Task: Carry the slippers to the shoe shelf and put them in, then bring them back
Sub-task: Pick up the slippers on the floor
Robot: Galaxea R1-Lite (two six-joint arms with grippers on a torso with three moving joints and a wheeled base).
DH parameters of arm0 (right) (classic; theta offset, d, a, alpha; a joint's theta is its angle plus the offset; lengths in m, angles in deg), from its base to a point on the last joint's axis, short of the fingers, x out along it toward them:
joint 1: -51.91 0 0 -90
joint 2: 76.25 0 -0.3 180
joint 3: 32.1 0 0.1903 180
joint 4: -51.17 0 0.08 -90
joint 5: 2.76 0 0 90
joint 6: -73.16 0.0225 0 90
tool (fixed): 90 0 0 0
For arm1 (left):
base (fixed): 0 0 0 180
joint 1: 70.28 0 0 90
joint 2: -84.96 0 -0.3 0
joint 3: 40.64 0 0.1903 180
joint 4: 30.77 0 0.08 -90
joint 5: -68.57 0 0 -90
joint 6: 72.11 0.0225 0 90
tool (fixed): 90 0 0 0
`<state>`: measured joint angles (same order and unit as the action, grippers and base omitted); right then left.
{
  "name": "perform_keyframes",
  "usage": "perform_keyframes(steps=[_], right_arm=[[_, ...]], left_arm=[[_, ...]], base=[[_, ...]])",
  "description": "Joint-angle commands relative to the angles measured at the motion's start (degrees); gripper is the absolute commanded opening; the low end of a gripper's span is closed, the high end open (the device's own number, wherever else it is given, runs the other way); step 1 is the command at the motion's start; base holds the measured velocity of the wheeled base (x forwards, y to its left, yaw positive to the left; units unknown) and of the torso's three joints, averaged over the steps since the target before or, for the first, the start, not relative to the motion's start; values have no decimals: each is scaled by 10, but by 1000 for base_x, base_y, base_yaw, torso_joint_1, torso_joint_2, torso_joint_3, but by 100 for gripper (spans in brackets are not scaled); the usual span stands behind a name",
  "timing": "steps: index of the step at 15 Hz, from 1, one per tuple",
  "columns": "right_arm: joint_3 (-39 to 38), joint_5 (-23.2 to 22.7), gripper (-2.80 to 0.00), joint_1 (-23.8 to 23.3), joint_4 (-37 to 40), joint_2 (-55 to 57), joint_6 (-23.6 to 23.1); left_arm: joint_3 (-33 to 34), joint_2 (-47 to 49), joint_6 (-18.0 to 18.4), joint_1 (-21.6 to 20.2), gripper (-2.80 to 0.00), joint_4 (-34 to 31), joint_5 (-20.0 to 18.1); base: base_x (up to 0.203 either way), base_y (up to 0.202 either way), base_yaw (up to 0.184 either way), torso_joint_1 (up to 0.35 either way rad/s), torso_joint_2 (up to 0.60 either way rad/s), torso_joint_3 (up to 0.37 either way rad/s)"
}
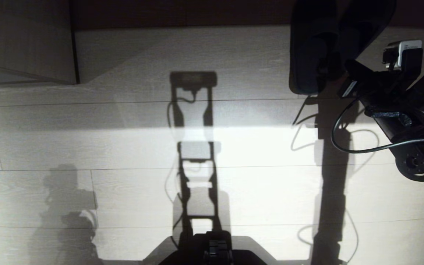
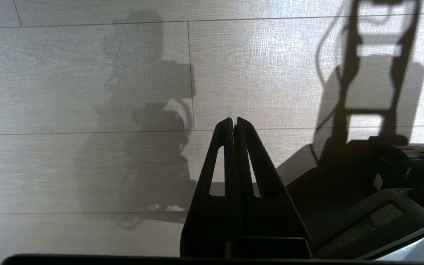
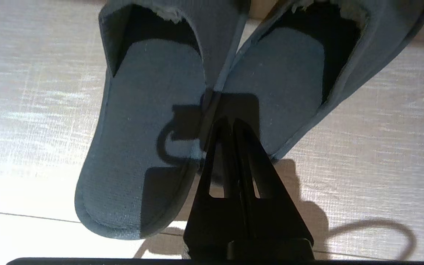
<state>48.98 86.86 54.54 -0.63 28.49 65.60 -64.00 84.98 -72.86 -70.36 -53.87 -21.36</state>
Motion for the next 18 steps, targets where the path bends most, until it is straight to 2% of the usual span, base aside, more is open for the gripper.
perform_keyframes(steps=[1,4,9,12,18], right_arm=[[-1,-1,-280,0,-6,-3,0],[0,-1,-280,1,-7,-2,-1],[59,-1,-280,23,-16,42,-29],[141,3,-280,30,-19,57,-33],[160,1,-280,15,-16,66,-29]], left_arm=[[0,0,0,0,-280,0,0],[0,0,0,0,-280,0,0],[0,1,0,0,-280,0,0],[0,1,0,0,-280,0,0],[0,0,0,0,-280,0,0]], base=[[0,0,0,0,0,0],[0,0,0,0,0,0],[0,0,0,0,0,0],[0,0,0,0,0,0],[0,0,0,0,0,0]])
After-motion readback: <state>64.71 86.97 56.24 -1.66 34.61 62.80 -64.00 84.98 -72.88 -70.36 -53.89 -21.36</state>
